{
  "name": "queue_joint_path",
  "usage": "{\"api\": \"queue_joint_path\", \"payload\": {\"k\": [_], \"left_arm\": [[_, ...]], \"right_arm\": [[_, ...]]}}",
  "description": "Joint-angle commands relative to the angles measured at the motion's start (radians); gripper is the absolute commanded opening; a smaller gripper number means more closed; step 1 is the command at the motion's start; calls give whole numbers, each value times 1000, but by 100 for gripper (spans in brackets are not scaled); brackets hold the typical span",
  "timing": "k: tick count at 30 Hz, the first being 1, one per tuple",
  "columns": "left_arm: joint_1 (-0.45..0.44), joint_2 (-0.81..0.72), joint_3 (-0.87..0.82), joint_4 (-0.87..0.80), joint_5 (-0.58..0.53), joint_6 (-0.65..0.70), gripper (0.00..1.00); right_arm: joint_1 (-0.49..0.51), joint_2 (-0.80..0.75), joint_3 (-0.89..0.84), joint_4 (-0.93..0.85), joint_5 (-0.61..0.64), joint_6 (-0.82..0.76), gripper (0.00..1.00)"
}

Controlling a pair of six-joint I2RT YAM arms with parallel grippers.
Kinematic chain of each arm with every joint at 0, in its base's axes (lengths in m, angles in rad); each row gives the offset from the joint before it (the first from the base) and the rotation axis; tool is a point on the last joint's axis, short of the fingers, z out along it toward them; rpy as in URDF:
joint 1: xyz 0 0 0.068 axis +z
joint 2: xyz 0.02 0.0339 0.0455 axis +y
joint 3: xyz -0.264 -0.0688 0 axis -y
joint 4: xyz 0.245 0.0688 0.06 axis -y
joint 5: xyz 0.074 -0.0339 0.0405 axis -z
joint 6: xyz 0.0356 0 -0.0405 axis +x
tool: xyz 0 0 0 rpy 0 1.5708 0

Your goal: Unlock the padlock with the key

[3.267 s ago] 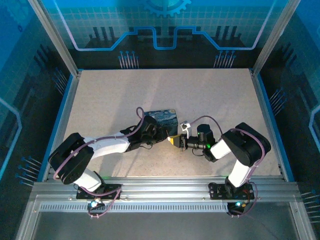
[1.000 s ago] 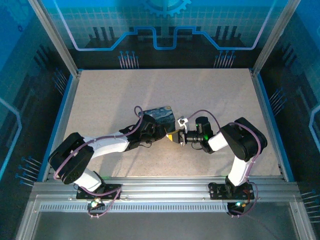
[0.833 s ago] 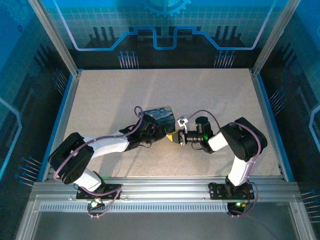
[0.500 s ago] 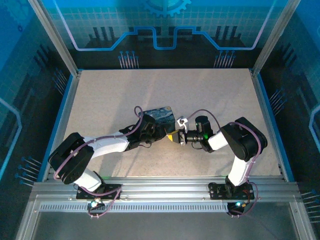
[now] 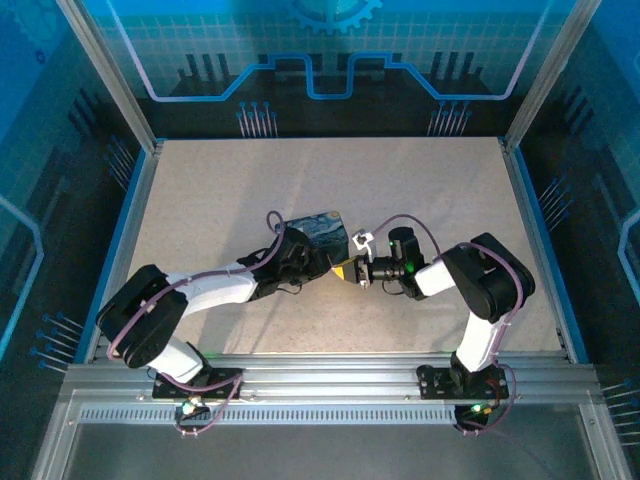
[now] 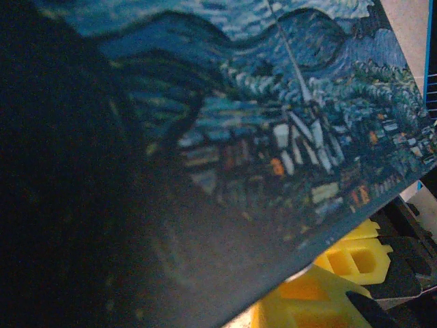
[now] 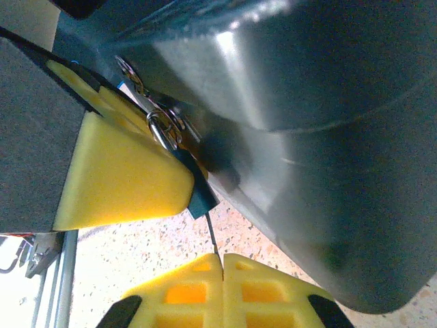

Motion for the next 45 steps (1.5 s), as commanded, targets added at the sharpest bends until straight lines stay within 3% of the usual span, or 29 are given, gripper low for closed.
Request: {"api": "queue_joint_path", "payload": {"k": [1, 19, 45], "left_arm": [[-49, 5, 32, 18, 206, 16, 22], [-49, 9, 50, 5, 226, 11, 22], [-46, -31, 51, 6, 272, 2, 23]], "right_arm": [[13, -21, 83, 136, 22, -10, 7], [14, 23, 75, 197, 30, -21, 6], [15, -91, 18, 173, 1, -49, 6]]}}
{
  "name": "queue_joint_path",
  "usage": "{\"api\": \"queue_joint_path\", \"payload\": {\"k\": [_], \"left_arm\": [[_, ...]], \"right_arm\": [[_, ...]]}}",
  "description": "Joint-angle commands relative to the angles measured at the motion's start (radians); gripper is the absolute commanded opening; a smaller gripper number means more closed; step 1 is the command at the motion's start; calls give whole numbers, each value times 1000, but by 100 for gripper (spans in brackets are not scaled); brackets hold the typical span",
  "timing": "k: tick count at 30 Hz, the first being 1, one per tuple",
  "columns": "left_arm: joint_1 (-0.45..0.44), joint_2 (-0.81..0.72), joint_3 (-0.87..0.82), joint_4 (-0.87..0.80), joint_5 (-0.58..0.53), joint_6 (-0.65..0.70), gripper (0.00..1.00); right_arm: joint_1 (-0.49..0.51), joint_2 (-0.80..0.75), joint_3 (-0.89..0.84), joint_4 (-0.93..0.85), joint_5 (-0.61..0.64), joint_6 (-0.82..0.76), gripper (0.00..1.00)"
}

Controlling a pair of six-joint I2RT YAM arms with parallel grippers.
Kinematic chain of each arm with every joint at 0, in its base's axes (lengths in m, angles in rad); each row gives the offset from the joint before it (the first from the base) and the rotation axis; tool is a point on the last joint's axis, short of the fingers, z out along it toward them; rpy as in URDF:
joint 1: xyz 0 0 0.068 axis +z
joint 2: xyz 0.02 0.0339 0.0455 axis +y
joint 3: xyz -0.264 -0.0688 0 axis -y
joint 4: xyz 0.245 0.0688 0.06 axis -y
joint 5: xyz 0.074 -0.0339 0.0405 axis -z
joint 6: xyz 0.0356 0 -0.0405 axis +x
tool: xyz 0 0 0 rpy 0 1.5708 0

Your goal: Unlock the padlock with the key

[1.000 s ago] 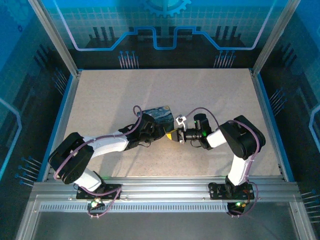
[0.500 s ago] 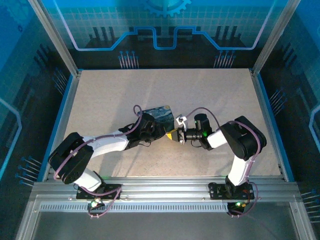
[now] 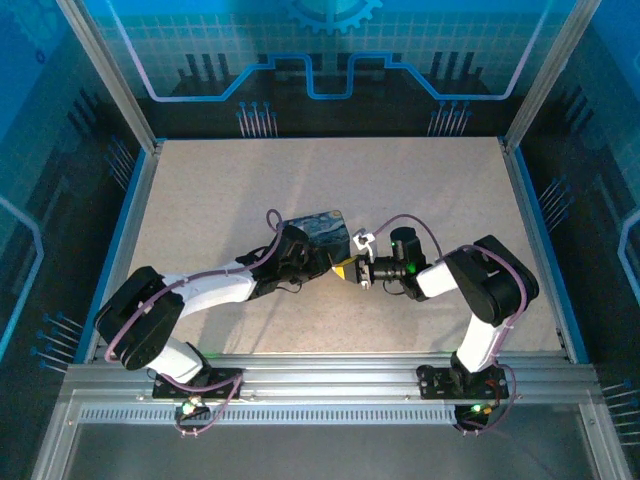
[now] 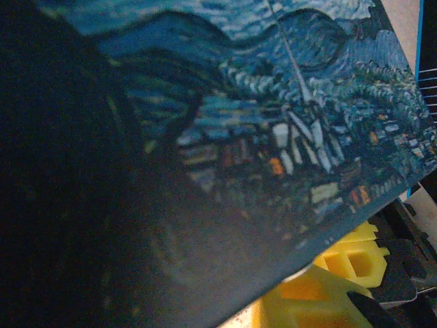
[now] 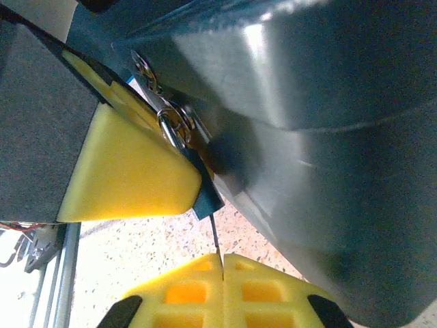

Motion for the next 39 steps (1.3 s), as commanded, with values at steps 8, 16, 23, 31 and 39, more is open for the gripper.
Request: {"api": "queue_joint_path", "payload": {"k": [8, 16, 23, 31, 39], "left_arm": [[-46, -6, 39, 32, 272, 7, 23], [-44, 7, 46, 38, 297, -2, 23], [-39, 12, 56, 49, 332, -24, 23], [-37, 14, 53, 42, 323, -20, 23], [-30, 54, 52, 62, 296, -1, 23]], "right_arm": [[15, -105, 37, 104, 32, -53, 5], [14, -121, 54, 26, 59, -110, 5], [17, -146, 46, -8, 67, -137, 5], [16, -153, 42, 17, 57, -107, 5], [20, -123, 28, 17, 84, -75, 4]]}}
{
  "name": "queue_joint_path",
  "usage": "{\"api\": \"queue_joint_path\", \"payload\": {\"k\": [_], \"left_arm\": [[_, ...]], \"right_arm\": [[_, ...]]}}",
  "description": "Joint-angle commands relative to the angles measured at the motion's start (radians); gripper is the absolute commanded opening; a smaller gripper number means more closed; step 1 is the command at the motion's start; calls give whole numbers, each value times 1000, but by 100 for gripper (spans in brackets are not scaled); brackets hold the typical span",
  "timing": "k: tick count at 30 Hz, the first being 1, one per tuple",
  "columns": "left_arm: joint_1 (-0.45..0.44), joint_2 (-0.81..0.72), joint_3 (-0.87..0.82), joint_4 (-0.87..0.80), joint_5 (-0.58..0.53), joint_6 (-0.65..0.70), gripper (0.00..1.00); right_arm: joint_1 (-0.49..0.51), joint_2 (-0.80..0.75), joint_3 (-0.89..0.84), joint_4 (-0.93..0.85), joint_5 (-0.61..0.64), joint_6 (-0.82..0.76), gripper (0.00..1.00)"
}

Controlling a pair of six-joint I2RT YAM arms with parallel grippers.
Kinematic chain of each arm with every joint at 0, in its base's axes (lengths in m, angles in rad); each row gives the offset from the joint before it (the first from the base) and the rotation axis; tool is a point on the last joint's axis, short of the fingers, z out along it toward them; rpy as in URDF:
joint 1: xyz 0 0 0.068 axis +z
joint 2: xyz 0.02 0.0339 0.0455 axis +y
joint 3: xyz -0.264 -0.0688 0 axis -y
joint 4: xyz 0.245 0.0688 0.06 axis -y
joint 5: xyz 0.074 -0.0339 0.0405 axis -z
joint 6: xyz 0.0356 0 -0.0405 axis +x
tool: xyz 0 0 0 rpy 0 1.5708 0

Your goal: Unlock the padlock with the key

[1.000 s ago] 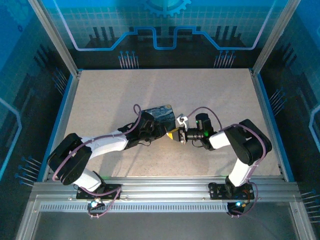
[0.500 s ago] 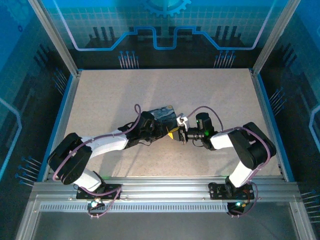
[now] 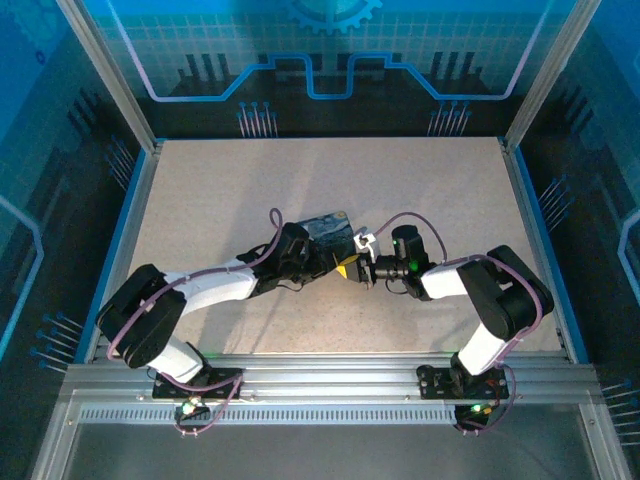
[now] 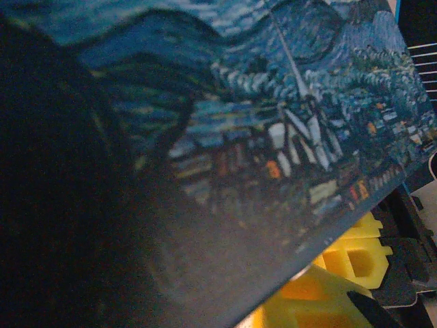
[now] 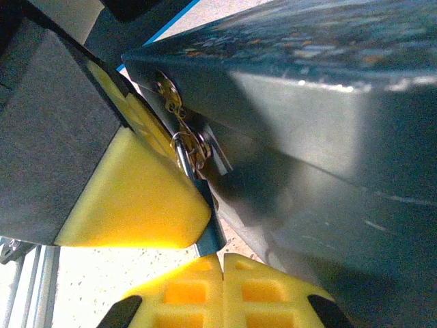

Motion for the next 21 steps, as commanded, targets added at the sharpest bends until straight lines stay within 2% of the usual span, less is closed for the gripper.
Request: {"api": "queue_joint_path", "payload": {"k": [1, 6, 10, 18, 21], "left_arm": [[-41, 39, 33, 46, 184, 27, 23], [-34, 76, 25, 81, 169, 33, 23], [-27, 99, 21, 108, 168, 29, 28], [-10, 80, -18, 132, 149, 24, 41], [-6, 50, -43, 139, 140, 14, 50]], "right_arm": [[14, -2, 28, 159, 22, 38, 4], [25, 28, 18, 164, 53, 55, 4], [32, 49, 7, 169, 74, 67, 3], [34, 73, -12, 163, 107, 98, 3], [37, 73, -15, 148, 111, 99, 3]]}}
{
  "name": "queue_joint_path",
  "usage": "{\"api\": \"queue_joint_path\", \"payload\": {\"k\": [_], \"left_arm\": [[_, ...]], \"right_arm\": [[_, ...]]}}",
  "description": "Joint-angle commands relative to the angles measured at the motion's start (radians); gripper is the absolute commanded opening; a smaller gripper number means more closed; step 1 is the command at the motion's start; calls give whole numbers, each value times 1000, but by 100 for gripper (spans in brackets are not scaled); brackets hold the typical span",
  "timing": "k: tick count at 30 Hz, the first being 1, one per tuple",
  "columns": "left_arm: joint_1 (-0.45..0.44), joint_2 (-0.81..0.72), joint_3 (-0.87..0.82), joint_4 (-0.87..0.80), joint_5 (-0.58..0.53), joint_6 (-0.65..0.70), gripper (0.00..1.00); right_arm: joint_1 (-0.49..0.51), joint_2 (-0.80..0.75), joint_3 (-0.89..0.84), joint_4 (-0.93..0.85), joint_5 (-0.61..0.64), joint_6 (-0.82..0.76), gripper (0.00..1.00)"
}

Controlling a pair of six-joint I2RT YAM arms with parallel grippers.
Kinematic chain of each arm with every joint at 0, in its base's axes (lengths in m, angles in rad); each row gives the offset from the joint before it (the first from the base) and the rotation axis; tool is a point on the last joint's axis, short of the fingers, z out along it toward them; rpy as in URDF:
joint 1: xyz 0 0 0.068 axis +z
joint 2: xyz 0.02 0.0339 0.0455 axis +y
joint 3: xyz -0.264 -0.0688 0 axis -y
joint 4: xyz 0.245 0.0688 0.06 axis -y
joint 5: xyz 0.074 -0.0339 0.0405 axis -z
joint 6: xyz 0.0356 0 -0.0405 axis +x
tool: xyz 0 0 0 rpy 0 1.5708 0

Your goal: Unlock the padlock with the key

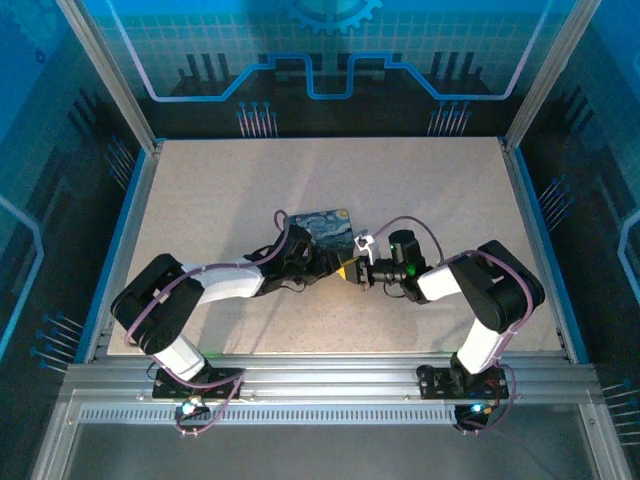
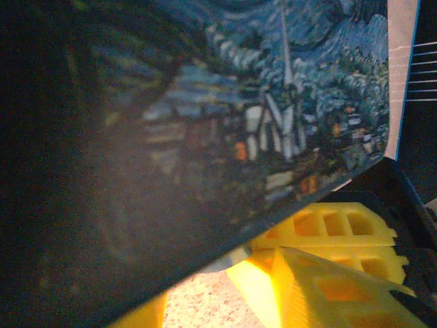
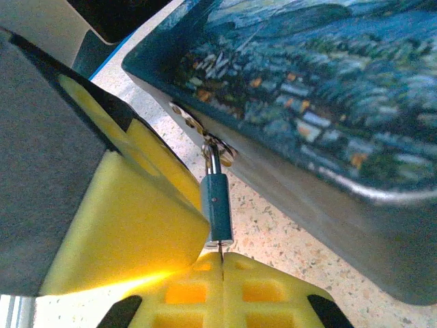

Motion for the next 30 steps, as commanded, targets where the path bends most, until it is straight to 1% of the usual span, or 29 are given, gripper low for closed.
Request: {"api": "queue_joint_path", "payload": {"k": [1, 4, 9, 15, 20, 24, 30], "left_arm": [[-19, -54, -33, 51, 118, 8, 53], [-14, -95, -58, 51, 113, 5, 63], [8, -183, -117, 60, 94, -21, 72], [32, -302, -223, 90, 44, -90, 72], [32, -373, -333, 153, -20, -185, 70], [31, -395, -390, 200, -53, -233, 68], [31, -395, -443, 276, -76, -275, 65]], "right_arm": [[22, 10, 8, 71, 32, 17, 3], [29, 8, 14, 49, 34, 18, 3], [59, 11, 20, 7, 45, 16, 3], [103, -6, 15, -24, 79, 64, 2], [161, -46, 21, -119, 162, 123, 2], [195, -58, 29, -162, 201, 184, 2], [233, -71, 26, -165, 240, 310, 2]]}}
